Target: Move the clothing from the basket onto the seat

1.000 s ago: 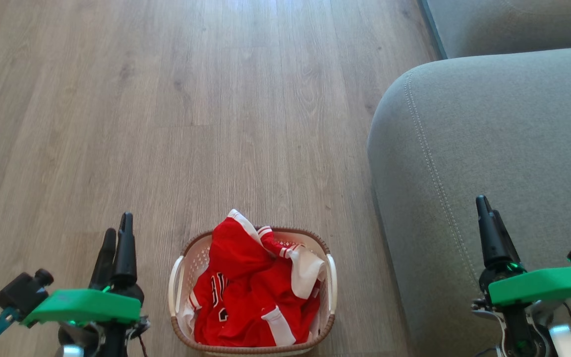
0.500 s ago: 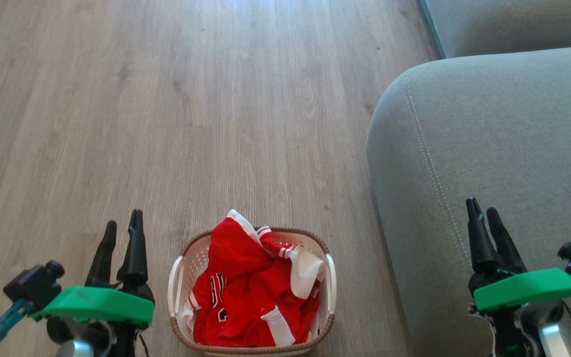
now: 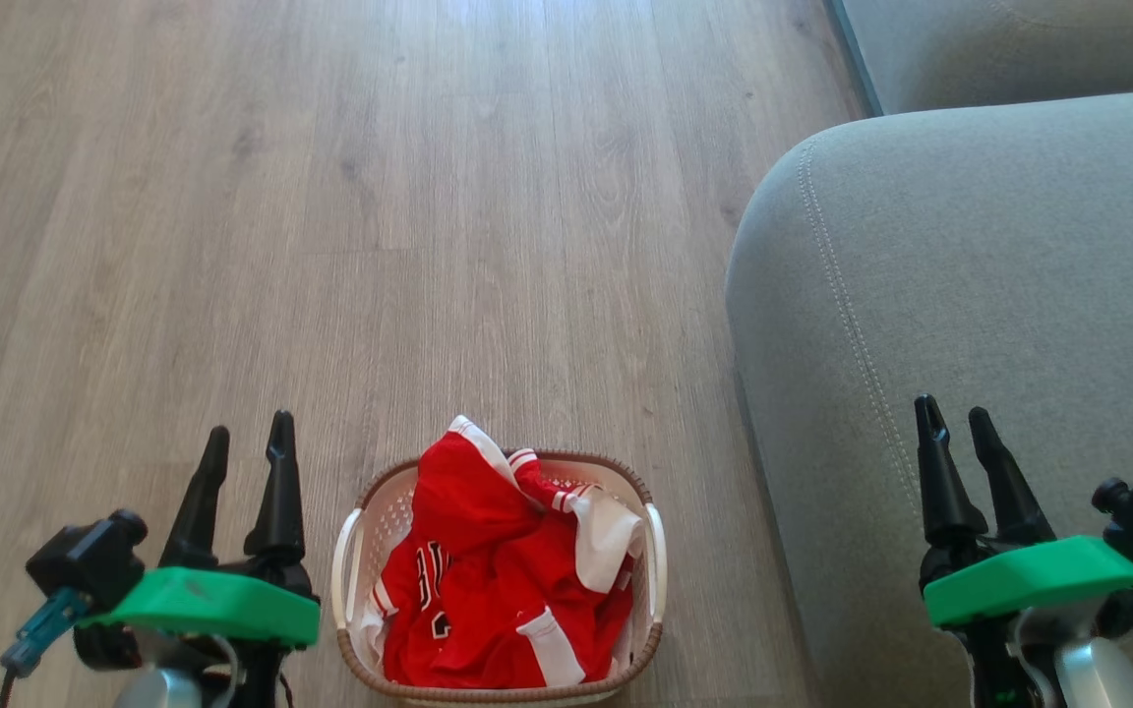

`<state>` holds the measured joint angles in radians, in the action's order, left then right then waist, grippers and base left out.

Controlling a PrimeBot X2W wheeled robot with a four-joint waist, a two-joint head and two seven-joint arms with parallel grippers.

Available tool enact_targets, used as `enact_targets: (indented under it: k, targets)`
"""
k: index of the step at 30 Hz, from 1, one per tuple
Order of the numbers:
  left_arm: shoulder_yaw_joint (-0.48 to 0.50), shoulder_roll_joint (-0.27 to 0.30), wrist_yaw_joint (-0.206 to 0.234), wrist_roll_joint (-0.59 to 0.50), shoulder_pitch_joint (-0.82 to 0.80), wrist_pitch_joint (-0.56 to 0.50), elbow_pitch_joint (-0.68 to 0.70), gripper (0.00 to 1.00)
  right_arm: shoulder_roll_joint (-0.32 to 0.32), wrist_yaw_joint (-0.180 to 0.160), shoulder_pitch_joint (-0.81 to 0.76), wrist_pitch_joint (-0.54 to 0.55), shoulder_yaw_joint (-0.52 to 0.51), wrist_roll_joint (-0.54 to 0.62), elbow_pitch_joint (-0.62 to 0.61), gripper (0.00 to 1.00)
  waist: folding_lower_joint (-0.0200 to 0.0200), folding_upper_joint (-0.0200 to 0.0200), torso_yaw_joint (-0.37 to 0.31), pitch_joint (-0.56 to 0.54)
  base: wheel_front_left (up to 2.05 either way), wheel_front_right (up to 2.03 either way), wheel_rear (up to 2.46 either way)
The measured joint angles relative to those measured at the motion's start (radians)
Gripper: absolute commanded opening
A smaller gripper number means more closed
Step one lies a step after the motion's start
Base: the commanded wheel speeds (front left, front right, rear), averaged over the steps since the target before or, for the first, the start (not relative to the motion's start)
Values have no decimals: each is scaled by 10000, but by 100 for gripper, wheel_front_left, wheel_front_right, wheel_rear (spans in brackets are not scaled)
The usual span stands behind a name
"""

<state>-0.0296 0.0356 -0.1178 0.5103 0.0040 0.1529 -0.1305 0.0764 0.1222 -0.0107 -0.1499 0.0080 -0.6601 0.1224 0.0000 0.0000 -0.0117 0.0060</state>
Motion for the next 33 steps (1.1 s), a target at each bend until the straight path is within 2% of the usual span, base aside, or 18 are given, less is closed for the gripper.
enact_targets:
  k: [33]
  targets:
    - [-234, 13, 38, -3685, 3, 895, 474, 100, 107, 4, 0, -920, 341, 3405, -161, 100, 0, 0, -92, 86, 0, 0, 0]
